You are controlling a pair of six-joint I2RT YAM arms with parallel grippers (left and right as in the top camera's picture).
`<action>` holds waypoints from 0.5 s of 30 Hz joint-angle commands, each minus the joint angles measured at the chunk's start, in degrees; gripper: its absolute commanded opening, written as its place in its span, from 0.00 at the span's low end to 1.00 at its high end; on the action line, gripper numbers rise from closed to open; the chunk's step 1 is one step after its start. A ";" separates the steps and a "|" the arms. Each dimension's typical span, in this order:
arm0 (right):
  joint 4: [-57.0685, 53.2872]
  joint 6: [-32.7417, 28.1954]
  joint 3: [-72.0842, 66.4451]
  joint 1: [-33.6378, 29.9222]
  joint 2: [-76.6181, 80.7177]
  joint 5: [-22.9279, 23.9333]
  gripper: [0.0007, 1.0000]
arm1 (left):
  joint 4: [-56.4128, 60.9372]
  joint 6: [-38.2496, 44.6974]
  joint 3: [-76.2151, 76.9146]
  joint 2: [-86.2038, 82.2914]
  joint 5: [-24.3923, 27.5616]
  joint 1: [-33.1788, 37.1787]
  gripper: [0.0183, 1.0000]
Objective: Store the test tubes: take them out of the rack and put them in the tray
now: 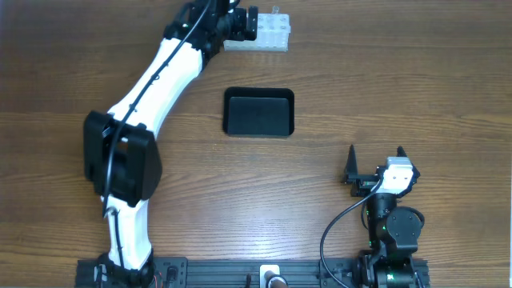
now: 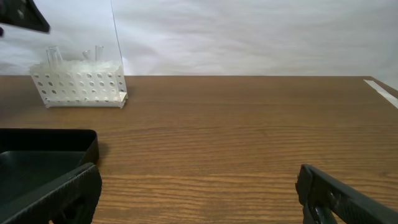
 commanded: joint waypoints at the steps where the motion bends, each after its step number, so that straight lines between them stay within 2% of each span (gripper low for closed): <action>1: -0.17 -0.44 -0.35 -0.33 -0.63 -0.28 0.99 | 0.33 -0.85 5.73 5.03 -0.63 0.00 1.00; 15: -0.15 -0.42 -0.35 -0.33 -0.63 -0.28 0.99 | 4.52 -1.09 9.33 10.78 0.04 -0.07 1.00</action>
